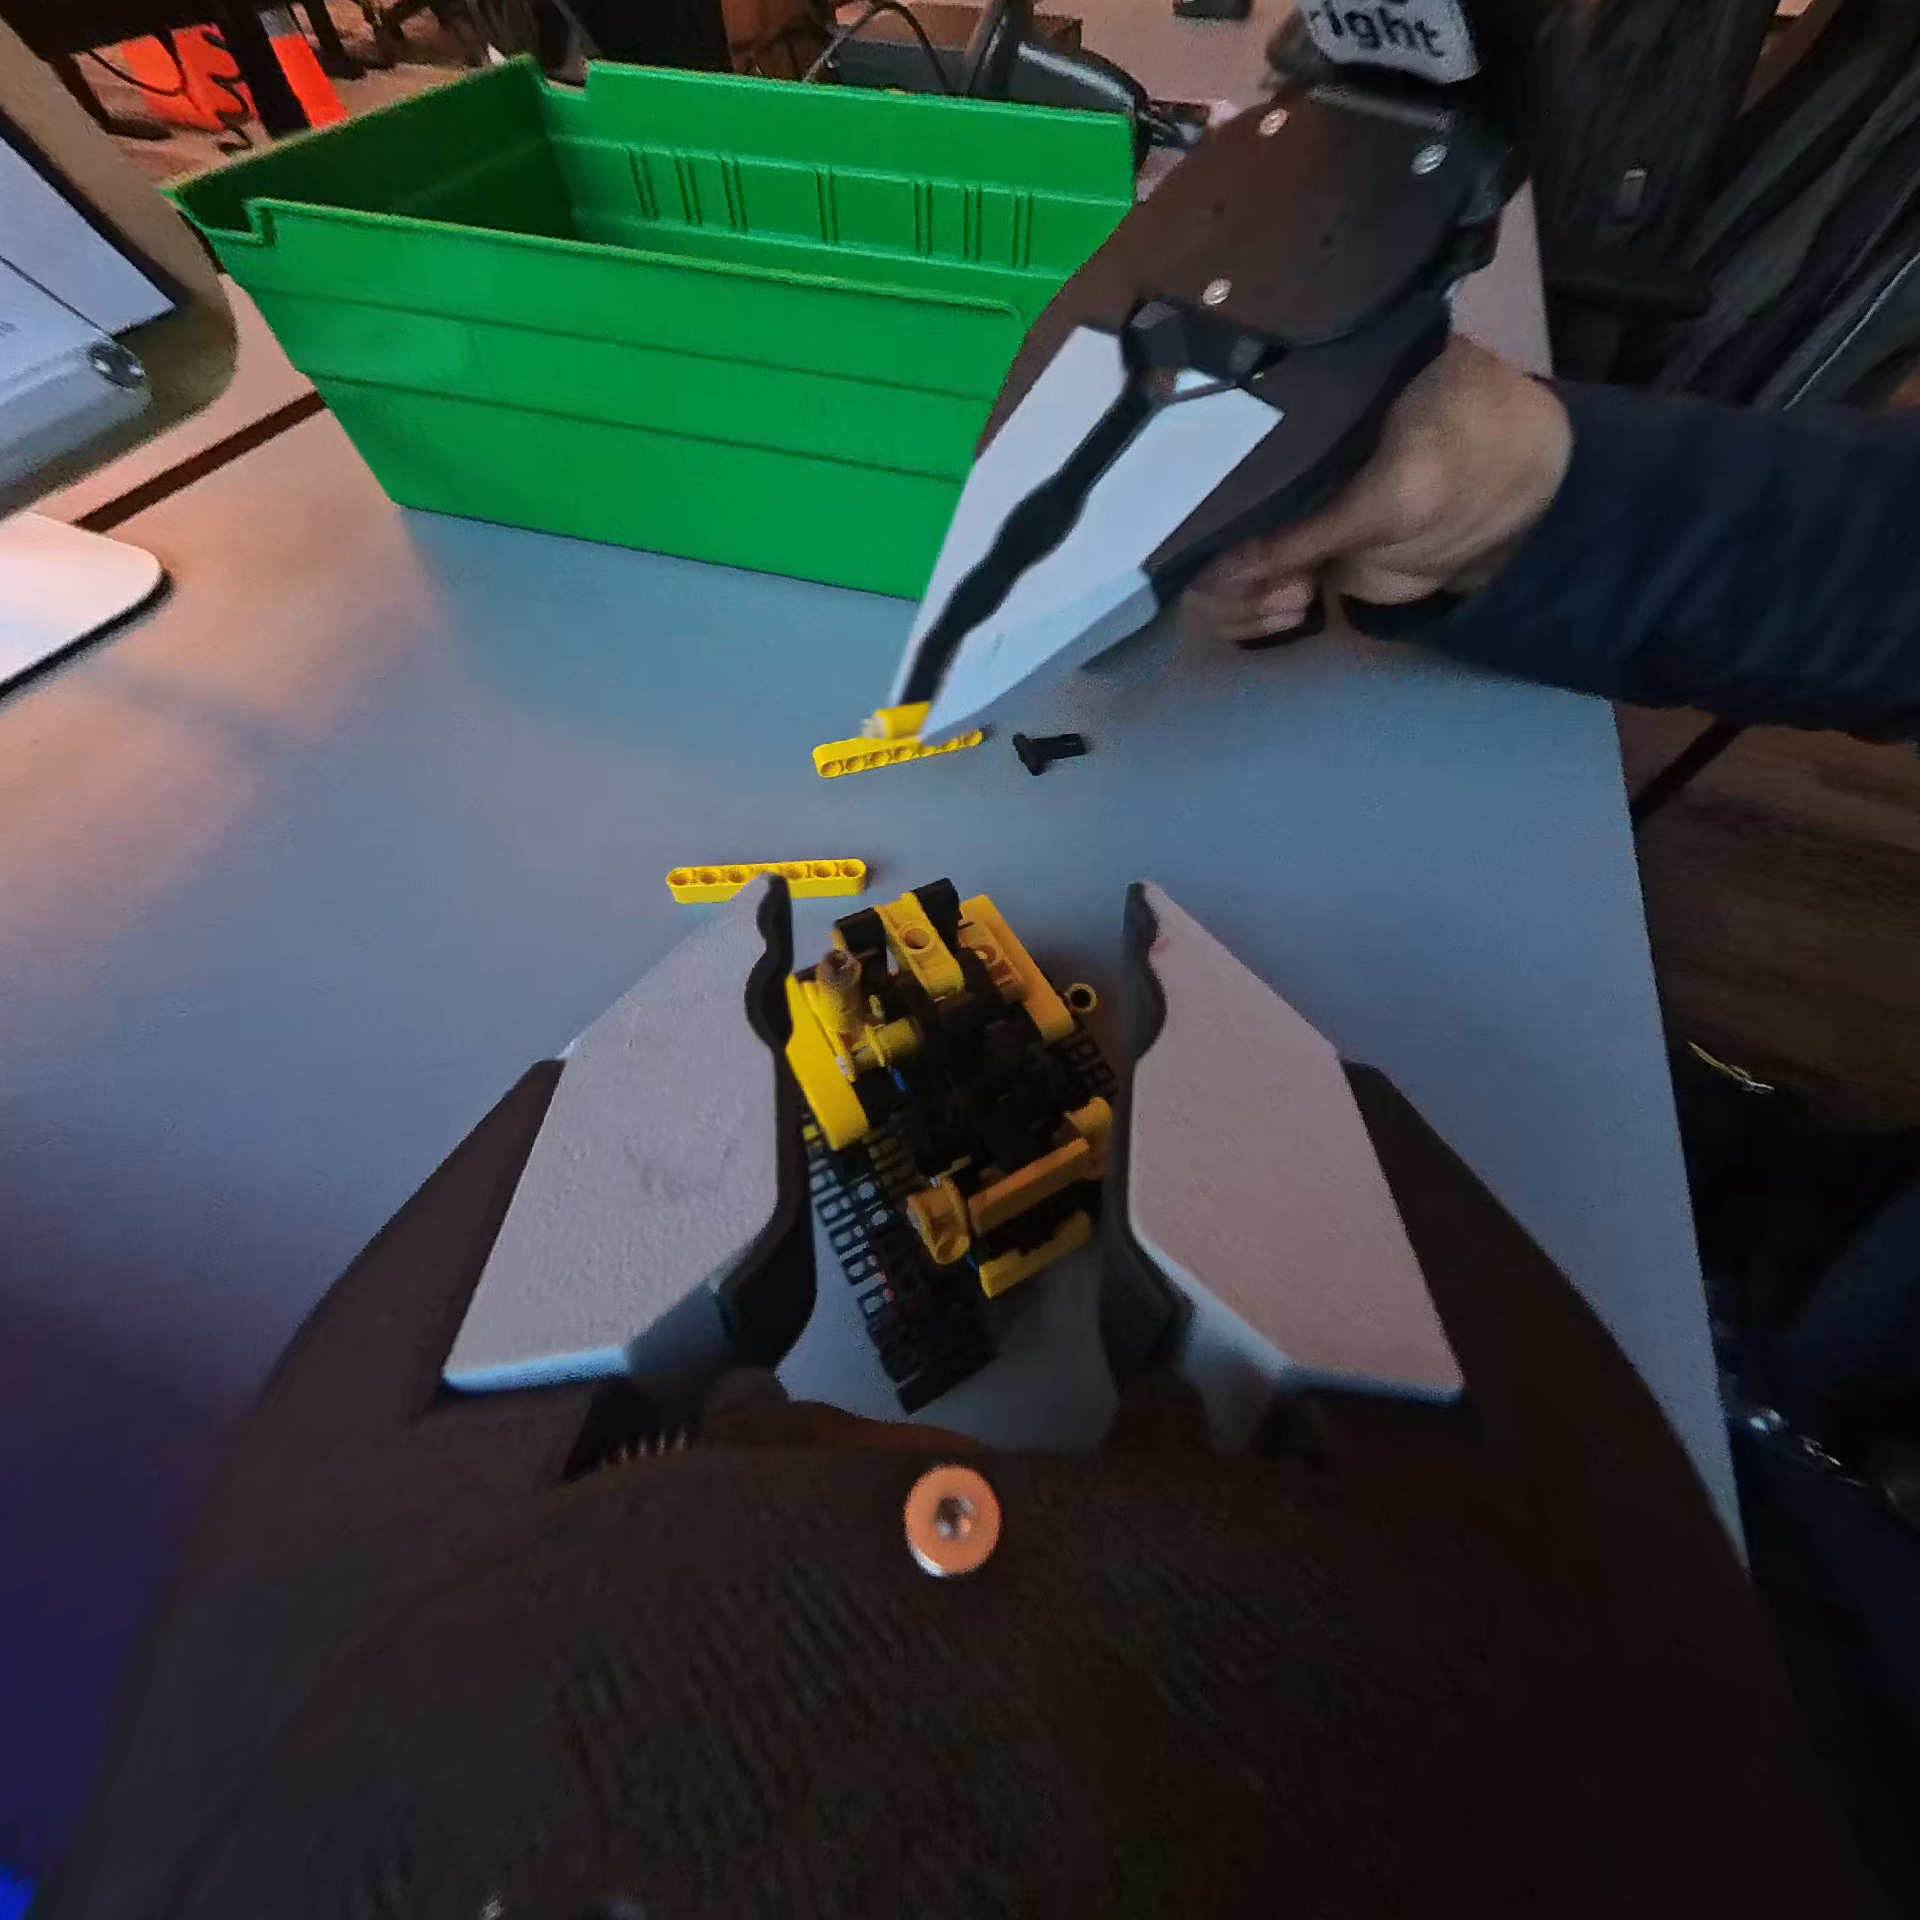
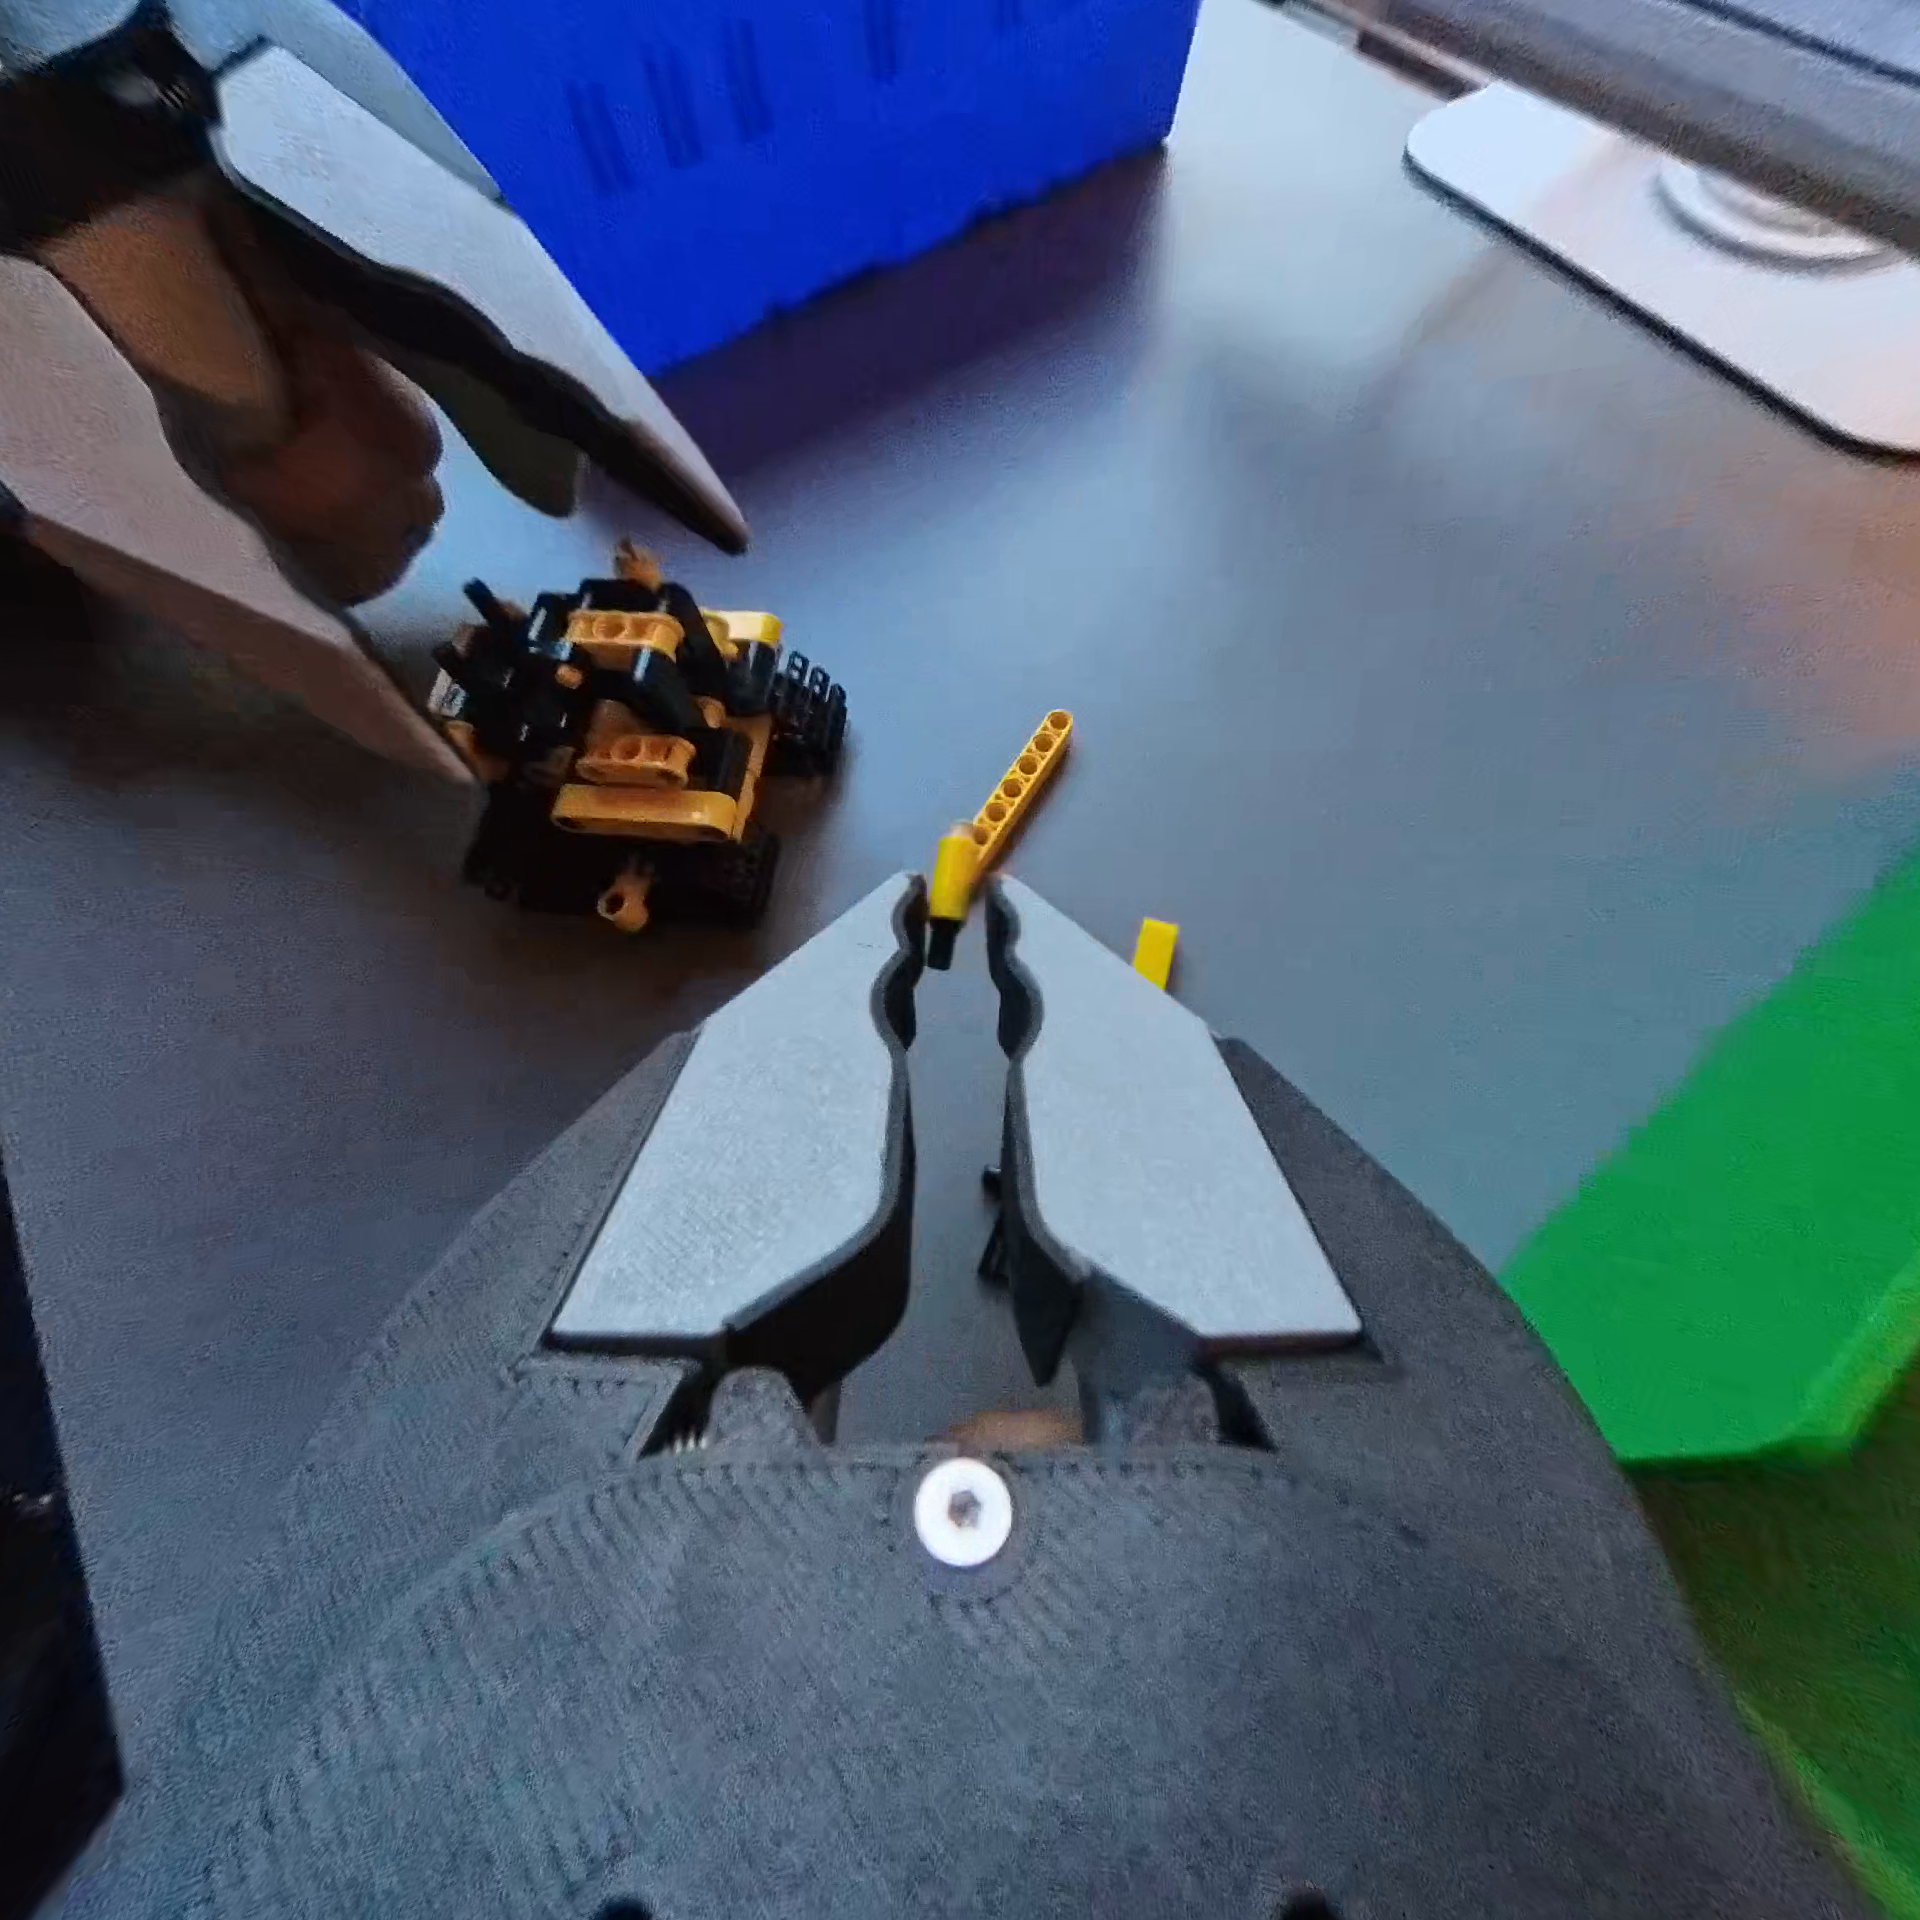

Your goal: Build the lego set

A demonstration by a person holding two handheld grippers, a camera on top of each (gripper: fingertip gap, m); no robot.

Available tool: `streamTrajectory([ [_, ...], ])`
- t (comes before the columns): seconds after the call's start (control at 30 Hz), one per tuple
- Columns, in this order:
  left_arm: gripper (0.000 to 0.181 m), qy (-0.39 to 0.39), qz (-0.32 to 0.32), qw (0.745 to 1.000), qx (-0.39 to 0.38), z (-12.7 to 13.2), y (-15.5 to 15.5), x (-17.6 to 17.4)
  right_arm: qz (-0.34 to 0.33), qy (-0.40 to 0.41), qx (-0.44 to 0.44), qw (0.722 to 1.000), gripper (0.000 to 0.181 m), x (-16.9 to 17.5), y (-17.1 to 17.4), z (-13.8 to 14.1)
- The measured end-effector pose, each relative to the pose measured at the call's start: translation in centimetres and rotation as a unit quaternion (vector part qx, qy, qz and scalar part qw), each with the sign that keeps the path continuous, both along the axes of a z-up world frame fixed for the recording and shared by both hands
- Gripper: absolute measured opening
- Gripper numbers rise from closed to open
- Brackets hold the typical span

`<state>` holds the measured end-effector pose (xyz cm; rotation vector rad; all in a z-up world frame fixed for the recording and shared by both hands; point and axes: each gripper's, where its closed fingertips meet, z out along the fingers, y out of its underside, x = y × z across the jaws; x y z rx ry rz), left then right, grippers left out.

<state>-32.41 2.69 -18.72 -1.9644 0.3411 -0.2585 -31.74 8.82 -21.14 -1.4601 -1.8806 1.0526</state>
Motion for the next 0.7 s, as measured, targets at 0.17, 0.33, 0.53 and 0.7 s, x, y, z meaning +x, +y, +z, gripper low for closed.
streamTrajectory([
  [0.17,0.052,-0.013,0.005,1.0,0.007,0.5,-0.1,-0.5,0.011,-0.075,0.021,0.997,0.004,1.2,0.0,-3.7],
  [0.33,0.047,0.017,0.004,1.0,0.016,0.6,-0.3,-0.5,0.046,-0.005,0.065,0.997,0.004,2.4,-1.1,-0.6],
  [0.53,0.013,0.099,-0.079,0.991,0.033,0.6,-0.9,3.1,0.151,0.115,0.136,0.972,0.004,4.1,-4.9,3.0],
  [0.7,0.018,0.121,-0.102,0.987,0.026,-0.1,-0.7,4.9,0.219,0.156,0.21,0.94,0.004,4.9,-7.6,3.4],
])
